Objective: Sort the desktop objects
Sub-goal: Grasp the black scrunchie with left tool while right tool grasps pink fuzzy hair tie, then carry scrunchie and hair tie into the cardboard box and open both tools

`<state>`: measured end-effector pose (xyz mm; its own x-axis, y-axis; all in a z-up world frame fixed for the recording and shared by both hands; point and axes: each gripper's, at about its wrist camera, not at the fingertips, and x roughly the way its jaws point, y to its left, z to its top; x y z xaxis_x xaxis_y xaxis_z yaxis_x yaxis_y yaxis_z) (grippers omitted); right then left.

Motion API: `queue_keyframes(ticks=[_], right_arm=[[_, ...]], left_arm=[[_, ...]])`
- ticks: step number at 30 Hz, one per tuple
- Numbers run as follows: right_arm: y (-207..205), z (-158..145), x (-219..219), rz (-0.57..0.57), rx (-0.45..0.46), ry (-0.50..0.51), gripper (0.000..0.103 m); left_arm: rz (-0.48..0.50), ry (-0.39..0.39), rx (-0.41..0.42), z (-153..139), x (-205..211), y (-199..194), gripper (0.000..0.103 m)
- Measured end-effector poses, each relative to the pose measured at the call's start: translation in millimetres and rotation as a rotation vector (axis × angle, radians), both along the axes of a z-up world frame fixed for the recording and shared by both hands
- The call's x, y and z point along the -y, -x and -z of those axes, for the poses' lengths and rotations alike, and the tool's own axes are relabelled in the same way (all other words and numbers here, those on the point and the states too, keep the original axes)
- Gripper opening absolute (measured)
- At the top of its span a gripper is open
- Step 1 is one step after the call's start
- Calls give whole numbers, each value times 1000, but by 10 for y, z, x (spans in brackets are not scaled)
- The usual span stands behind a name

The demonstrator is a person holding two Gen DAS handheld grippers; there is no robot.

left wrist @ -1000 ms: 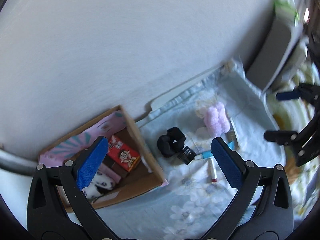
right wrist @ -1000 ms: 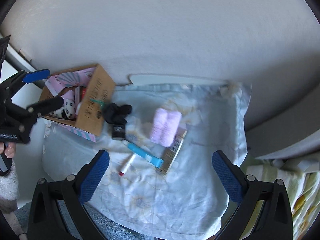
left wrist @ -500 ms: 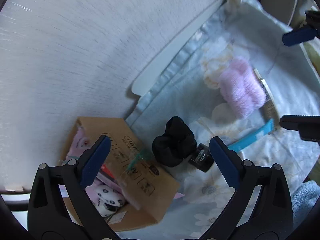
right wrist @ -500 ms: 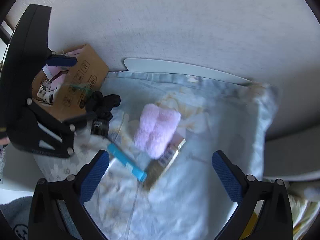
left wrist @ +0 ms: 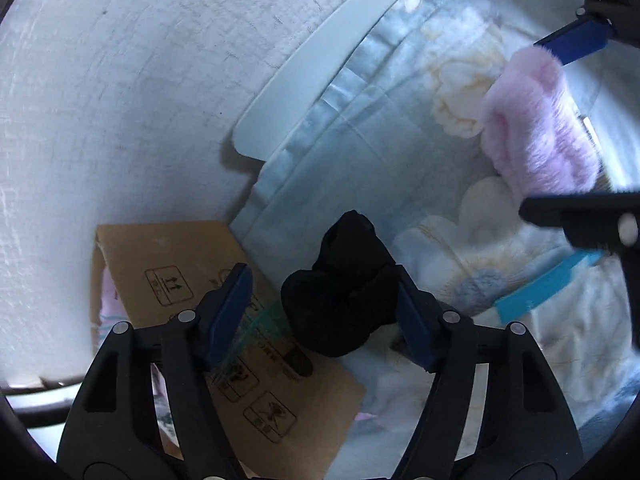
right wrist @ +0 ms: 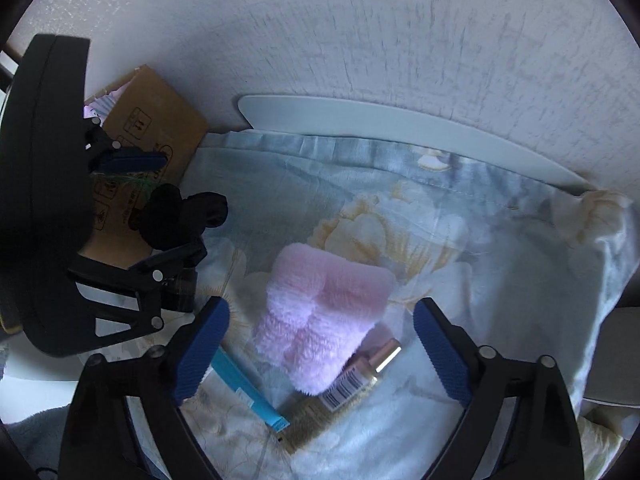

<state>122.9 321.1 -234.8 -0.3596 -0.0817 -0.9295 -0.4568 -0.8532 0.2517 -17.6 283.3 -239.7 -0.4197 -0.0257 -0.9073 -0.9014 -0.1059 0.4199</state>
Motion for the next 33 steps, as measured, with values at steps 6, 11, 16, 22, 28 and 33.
queue_keyframes(ticks=[6, 11, 16, 22, 28, 33], right_arm=[[12, 90, -4, 7, 27, 22, 47], [-40, 33, -29, 32, 22, 29, 37], [-116, -46, -24, 48, 16, 24, 33], [-213, -216, 6, 83, 8, 19, 33], [-314, -543, 75, 97, -2, 24, 33], [-245, -967, 96, 98, 8, -42, 33]], left_arm=[[72, 2, -28, 4, 44, -99, 17], [62, -16, 22, 9, 49, -114, 10], [-5, -81, 116, -149, 97, 8, 9], [-24, -156, 157, -466, 193, 61, 9], [-26, -254, 172, -970, 353, 69, 9], [-46, -341, 198, -1455, 350, 201, 9]])
